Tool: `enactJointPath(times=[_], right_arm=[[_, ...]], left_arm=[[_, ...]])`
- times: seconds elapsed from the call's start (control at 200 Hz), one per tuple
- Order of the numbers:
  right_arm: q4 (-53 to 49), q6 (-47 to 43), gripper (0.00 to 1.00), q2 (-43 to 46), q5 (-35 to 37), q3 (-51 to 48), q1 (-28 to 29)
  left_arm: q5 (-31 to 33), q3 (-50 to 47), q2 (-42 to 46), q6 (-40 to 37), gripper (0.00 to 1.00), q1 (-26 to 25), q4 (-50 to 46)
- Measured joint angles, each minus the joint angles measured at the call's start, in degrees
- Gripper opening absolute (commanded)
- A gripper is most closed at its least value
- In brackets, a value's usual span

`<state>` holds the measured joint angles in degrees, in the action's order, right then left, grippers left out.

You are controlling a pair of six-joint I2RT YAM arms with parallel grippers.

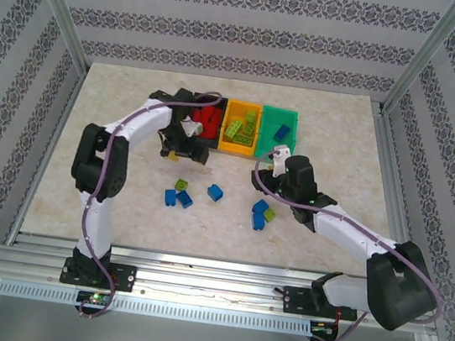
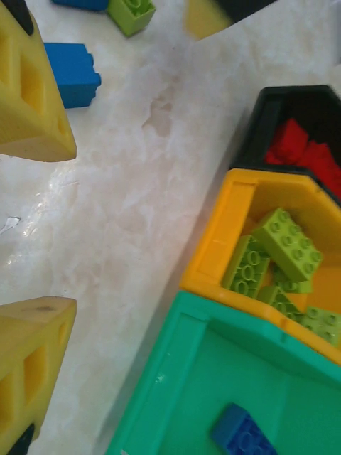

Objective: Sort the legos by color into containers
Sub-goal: Pick up the lego from the center of the table.

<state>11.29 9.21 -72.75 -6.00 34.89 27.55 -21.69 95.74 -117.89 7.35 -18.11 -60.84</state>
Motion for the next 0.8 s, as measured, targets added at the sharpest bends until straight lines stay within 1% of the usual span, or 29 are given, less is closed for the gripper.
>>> enactJointPath(times=[0.115,0.2,0.285,0.45,0.705,0.799], right_arm=[[1.70,-0.02,0.53,3.06,1.33,-1.09,0.09],[2.43,-0.04,0.53,4.20,2.38,-1.25,0.09],[2.73,-0.04,0.53,4.35,3.19,-1.36,0.09],[2.84,-0.04,0.53,3.52,3.61,-1.44,0.17],[2.95,-0.07,0.54,1.95,3.65,-1.44,0.85],[3.13,-0.11,0.54,1.79,3.69,-1.44,0.98]], left_arm=[[2.58,0.28,-3.58,-0.79,0.86,-3.26,-2.91],[4.35,0.28,-4.57,-0.96,0.86,-4.26,-4.55],[6.12,0.39,-4.50,-0.94,0.85,-4.28,-5.79],[7.58,0.59,-4.79,-0.92,0.74,-4.24,-7.54],[9.73,0.83,-5.40,-0.92,0.74,-4.31,-8.55],[10.73,0.90,-5.53,-0.92,0.69,-4.35,-9.44]])
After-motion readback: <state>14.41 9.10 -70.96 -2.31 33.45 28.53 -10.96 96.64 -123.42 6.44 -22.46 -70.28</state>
